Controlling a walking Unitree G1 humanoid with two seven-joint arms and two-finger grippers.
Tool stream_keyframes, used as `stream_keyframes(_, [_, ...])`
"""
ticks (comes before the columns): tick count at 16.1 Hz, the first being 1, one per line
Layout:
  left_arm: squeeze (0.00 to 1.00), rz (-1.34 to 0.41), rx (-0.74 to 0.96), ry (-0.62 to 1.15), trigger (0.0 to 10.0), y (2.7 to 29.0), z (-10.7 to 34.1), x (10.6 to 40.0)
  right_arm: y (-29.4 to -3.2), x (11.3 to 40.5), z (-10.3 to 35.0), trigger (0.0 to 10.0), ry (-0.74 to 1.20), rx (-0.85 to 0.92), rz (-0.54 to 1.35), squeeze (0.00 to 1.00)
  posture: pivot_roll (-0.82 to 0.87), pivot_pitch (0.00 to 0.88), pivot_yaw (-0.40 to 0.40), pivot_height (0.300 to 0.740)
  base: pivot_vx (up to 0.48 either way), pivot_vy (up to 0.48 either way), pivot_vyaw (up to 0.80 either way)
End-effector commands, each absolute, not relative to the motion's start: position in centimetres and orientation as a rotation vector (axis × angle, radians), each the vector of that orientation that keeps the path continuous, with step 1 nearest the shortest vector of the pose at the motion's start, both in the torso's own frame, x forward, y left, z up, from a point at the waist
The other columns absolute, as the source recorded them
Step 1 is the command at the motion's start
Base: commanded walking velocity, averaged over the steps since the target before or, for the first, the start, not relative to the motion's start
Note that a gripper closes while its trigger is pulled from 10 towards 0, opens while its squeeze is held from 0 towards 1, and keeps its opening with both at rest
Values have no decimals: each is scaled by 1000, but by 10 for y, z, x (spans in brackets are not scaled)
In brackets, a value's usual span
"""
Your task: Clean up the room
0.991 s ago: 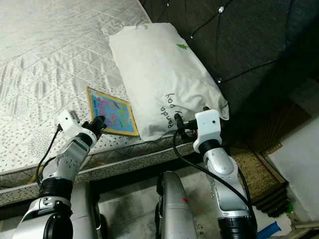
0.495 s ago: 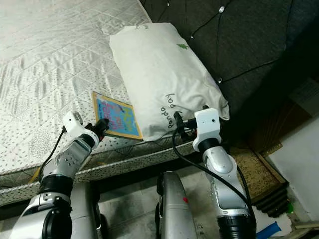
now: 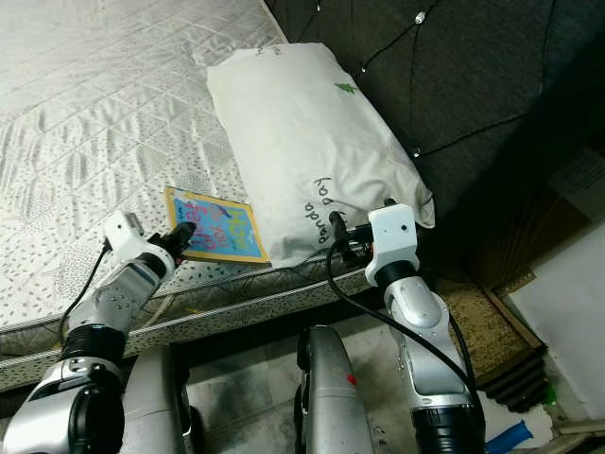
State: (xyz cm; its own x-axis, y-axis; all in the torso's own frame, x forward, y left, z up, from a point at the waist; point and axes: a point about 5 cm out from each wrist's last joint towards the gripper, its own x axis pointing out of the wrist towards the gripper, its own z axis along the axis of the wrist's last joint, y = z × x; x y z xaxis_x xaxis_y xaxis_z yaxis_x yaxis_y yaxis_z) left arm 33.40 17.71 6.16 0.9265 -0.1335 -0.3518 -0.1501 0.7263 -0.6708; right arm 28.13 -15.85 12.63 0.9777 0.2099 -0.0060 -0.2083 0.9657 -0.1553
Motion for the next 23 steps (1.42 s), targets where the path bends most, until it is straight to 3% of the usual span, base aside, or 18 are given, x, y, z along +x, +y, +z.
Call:
stream_keyframes(1, [1000, 7, -742, 374, 10000, 181, 67, 339, -161, 283, 127, 10000, -13, -168, 203, 0, -164, 91, -94, 577, 0, 0, 0])
stream_keyframes(11, [1000, 161, -624, 417, 10000, 207, 51, 327, -160, 286, 124, 10000, -14, -169, 207, 0, -143, 83, -90, 577, 0, 0, 0])
stream_keyframes(15, [1000, 245, -474, 372, 10000, 217, 52, 323, -155, 290, 123, 10000, -22, -160, 211, 0, -123, 77, -82, 577, 0, 0, 0])
stream_keyframes(18, [1000, 207, -392, 240, 10000, 197, 65, 313, -150, 293, 121, 10000, -28, -143, 209, 0, -103, 69, -69, 577, 0, 0, 0])
stream_keyframes(23, [1000, 223, -205, 81, 10000, 187, 78, 277, -138, 297, 117, 10000, -32, -96, 226, 0, -47, 43, -55, 577, 0, 0, 0])
